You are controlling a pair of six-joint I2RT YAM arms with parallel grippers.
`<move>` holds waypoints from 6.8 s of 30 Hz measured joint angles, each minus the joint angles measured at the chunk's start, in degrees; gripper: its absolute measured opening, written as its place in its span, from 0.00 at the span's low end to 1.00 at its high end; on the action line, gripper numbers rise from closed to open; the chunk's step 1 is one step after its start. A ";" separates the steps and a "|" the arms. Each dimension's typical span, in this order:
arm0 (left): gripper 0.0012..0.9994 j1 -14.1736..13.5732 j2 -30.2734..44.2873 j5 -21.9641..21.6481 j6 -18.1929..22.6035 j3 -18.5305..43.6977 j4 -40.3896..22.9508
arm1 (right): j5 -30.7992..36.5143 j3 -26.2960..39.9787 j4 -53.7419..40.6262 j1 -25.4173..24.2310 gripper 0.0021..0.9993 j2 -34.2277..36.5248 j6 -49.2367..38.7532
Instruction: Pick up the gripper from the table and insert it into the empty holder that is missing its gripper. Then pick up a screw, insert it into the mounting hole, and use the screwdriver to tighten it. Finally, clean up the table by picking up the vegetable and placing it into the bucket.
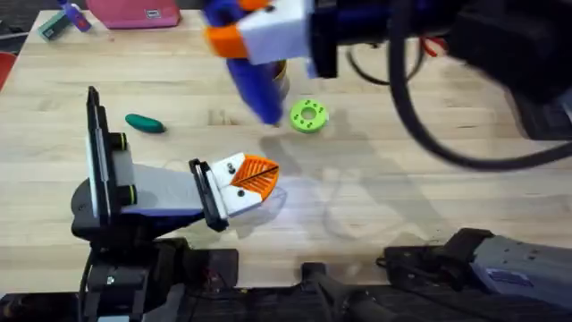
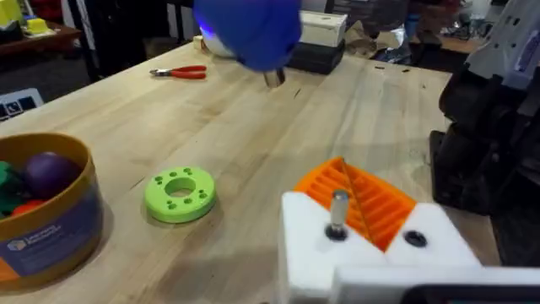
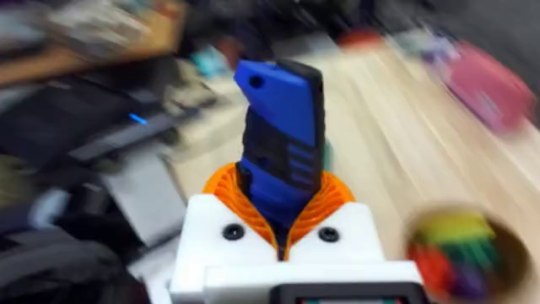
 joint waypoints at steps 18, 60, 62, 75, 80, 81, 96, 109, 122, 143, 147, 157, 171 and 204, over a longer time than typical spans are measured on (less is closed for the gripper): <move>0.02 0.00 -0.01 0.00 0.00 0.00 0.00 | 40.19 9.90 -48.47 -11.62 0.02 -1.14 -33.54; 0.08 0.00 -0.01 0.00 0.29 0.00 0.01 | 56.02 10.47 -48.48 -20.77 0.99 33.46 -50.50; 0.37 0.00 -0.01 0.02 0.19 0.00 0.00 | 55.97 10.47 -48.28 -20.62 0.99 33.12 -48.92; 0.99 0.00 0.01 -0.06 0.01 0.00 0.09 | 43.98 12.98 -46.95 -19.94 0.99 19.13 -29.78; 0.99 0.00 -0.01 -2.28 -2.35 -0.42 6.41 | 41.54 13.18 -44.32 -19.92 0.99 14.78 -20.20; 0.99 0.00 -0.01 -3.17 -2.96 -0.39 7.10 | 41.29 13.18 -44.19 -19.92 0.99 13.89 -18.69; 0.99 3.13 10.76 -29.67 4.43 28.03 -30.48 | 37.74 13.18 -44.48 -19.98 0.99 0.47 -2.75; 0.99 3.19 38.56 -50.97 7.13 55.26 -46.70 | 35.72 0.81 -40.28 -19.98 0.99 -2.56 4.62; 0.99 3.19 49.86 -65.16 -2.90 58.03 -47.58 | 35.38 -8.40 -35.81 -24.62 0.99 -10.97 10.37; 0.99 17.11 86.17 -76.85 -40.45 72.98 -45.16 | 35.37 -8.46 -35.32 -25.14 0.99 -10.99 10.65; 0.99 17.25 86.30 -76.29 -41.98 72.98 -44.94 | 35.37 -8.46 -35.31 -25.14 0.99 -10.99 10.65; 0.99 17.25 91.72 -73.65 -52.82 72.98 -46.56 | 35.37 -8.48 -35.30 -25.14 0.99 -10.97 10.65; 0.99 20.63 104.66 -68.82 -56.89 72.98 -46.08 | 35.37 -8.48 -35.30 -25.14 0.99 -10.99 10.65; 0.77 21.11 108.07 -70.14 -56.48 73.37 -45.29 | 35.37 -8.48 -35.42 -25.14 0.99 -10.99 10.67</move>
